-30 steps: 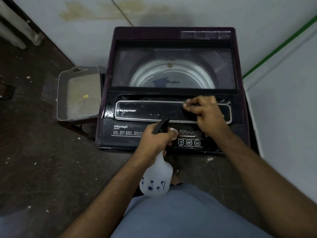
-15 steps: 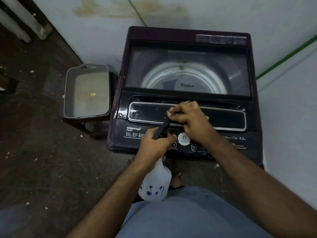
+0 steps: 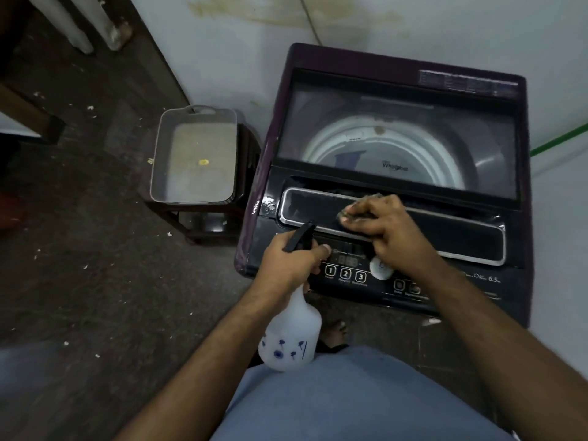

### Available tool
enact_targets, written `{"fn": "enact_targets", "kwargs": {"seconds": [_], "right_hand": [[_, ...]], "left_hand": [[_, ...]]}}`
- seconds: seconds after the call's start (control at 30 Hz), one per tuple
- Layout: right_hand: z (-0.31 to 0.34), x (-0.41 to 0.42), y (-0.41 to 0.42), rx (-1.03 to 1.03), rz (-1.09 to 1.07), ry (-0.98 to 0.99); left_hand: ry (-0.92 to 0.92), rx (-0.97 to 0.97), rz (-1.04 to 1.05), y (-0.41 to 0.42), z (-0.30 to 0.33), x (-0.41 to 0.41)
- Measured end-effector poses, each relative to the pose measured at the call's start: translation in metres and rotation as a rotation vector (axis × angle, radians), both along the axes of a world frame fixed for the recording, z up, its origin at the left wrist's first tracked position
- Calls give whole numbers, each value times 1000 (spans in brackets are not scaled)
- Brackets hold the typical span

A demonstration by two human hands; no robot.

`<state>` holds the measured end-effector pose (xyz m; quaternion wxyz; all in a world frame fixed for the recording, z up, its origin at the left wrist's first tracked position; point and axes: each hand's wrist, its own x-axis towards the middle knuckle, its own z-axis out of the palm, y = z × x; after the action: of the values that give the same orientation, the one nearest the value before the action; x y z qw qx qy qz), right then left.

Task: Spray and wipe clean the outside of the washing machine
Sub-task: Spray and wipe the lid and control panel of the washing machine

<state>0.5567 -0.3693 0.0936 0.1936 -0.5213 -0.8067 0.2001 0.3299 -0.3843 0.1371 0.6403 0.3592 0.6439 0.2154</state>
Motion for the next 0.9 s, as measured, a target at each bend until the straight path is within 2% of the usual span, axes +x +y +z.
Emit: {"fn": "enact_targets", "kwargs": {"seconds": [0.13, 0.27, 0.33, 0.47, 0.53, 0.63, 0.7, 0.77, 0.83, 0.9], "right_hand": [[-3, -39, 33, 19, -214, 13], [-5, -57, 19, -7, 66, -45], [-2, -41, 11, -4, 105, -53], [-4, -45, 37, -5, -139, -14], [-5, -77, 52, -1, -154, -3], [-2, -108, 50, -13, -9, -9], [1, -101, 36, -18, 159, -42], [5, -79, 25, -37, 237, -24], [7, -57, 27, -42, 169, 14], [2, -51, 40, -34, -2, 30]], "left_hand": [[20, 15, 11, 0, -1, -12], [-1, 0, 59, 3, -1, -20], [-16, -19, 75, 8, 1, -27], [-17, -16, 84, 12, 2, -39], [-10, -6, 76, 12, 3, -43], [-15, 0, 64, 16, 5, -49], [-36, 1, 62, 18, 6, -52], [-39, -4, 57, 20, 6, -54], [-30, 6, 47, 23, 4, -55], [-10, 12, 36, 24, 1, -55]]}}
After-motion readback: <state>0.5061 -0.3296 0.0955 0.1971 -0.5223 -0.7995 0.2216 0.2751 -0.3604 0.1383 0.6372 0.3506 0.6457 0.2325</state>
